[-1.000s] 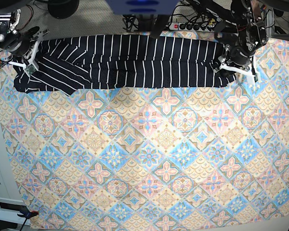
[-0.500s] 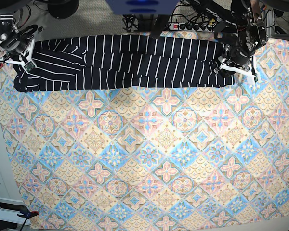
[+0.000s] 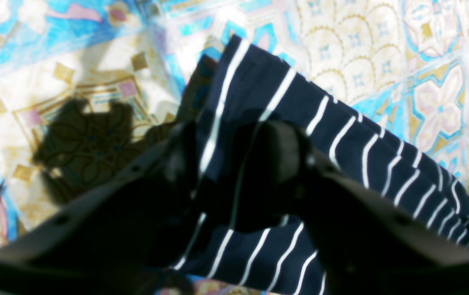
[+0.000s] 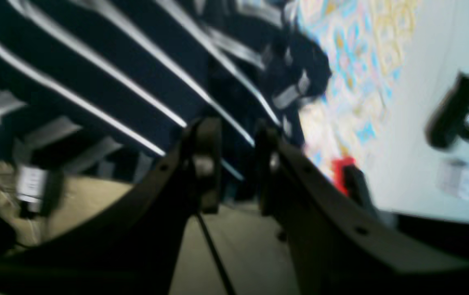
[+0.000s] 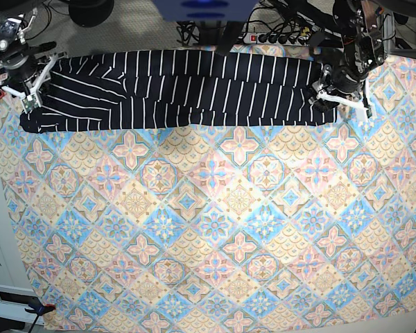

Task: Fold the T-shirt properly
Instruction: 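Fold the sleeve onto the shirt with the right gripper and release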

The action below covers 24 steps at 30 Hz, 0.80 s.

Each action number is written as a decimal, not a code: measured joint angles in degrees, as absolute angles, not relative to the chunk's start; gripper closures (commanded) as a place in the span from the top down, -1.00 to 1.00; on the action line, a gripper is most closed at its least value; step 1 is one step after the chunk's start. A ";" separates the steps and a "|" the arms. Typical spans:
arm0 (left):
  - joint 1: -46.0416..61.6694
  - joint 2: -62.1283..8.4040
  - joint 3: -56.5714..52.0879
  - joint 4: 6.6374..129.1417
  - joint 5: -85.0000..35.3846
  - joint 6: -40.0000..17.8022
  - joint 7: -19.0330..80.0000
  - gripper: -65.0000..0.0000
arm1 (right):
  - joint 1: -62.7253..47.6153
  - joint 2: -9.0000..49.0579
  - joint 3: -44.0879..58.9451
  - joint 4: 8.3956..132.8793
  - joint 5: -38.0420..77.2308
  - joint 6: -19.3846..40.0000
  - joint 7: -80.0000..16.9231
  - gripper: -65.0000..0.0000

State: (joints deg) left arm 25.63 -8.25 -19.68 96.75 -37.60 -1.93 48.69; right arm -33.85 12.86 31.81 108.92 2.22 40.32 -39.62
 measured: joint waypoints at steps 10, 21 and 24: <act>25.74 -10.72 -19.51 96.73 -37.65 -1.98 53.08 0.37 | -32.51 13.37 22.33 109.14 7.79 40.27 -39.57 -0.55; 22.76 -12.56 -19.31 91.07 -37.56 -2.04 52.49 0.36 | -31.14 13.32 19.18 109.12 7.77 40.03 -39.62 -0.55; 22.20 -13.06 -16.91 90.37 -37.04 -2.33 51.68 0.36 | -31.14 13.30 19.18 109.12 7.79 40.12 -39.62 -0.55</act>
State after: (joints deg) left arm 22.20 -13.06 -16.91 90.37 -37.04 -2.33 51.68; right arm -31.14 13.30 19.18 109.12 7.79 40.12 -39.62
